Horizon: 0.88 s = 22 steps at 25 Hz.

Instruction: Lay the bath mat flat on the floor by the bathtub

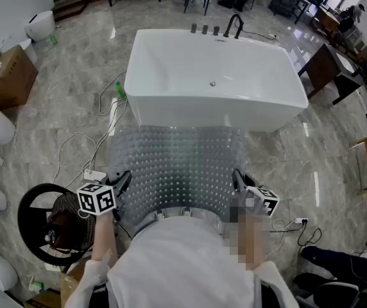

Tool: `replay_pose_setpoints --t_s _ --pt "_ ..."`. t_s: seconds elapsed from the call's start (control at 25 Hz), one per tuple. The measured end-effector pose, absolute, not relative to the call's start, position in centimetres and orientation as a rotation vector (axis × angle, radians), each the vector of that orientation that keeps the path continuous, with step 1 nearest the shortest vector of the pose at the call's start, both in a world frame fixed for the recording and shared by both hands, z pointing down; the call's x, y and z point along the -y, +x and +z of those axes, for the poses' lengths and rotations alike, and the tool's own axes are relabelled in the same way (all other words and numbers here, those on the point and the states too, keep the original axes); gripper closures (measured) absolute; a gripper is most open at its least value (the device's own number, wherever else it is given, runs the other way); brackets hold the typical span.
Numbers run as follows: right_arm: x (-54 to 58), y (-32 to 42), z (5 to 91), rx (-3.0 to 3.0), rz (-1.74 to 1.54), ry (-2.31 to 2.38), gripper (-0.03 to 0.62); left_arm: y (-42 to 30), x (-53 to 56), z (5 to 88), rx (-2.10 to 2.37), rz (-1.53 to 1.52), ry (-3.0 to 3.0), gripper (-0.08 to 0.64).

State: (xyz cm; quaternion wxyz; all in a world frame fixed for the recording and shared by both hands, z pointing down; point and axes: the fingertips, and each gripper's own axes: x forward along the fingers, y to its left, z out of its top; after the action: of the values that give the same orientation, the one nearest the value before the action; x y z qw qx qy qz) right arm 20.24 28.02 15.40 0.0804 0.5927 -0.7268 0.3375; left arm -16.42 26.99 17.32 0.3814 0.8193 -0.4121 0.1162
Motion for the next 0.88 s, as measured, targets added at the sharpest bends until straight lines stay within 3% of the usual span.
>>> replay_pose_setpoints --t_s 0.88 --pt "-27.77 19.63 15.61 2.190 1.021 1.748 0.552 -16.19 -27.08 18.34 1.049 0.300 2.066 0.517"
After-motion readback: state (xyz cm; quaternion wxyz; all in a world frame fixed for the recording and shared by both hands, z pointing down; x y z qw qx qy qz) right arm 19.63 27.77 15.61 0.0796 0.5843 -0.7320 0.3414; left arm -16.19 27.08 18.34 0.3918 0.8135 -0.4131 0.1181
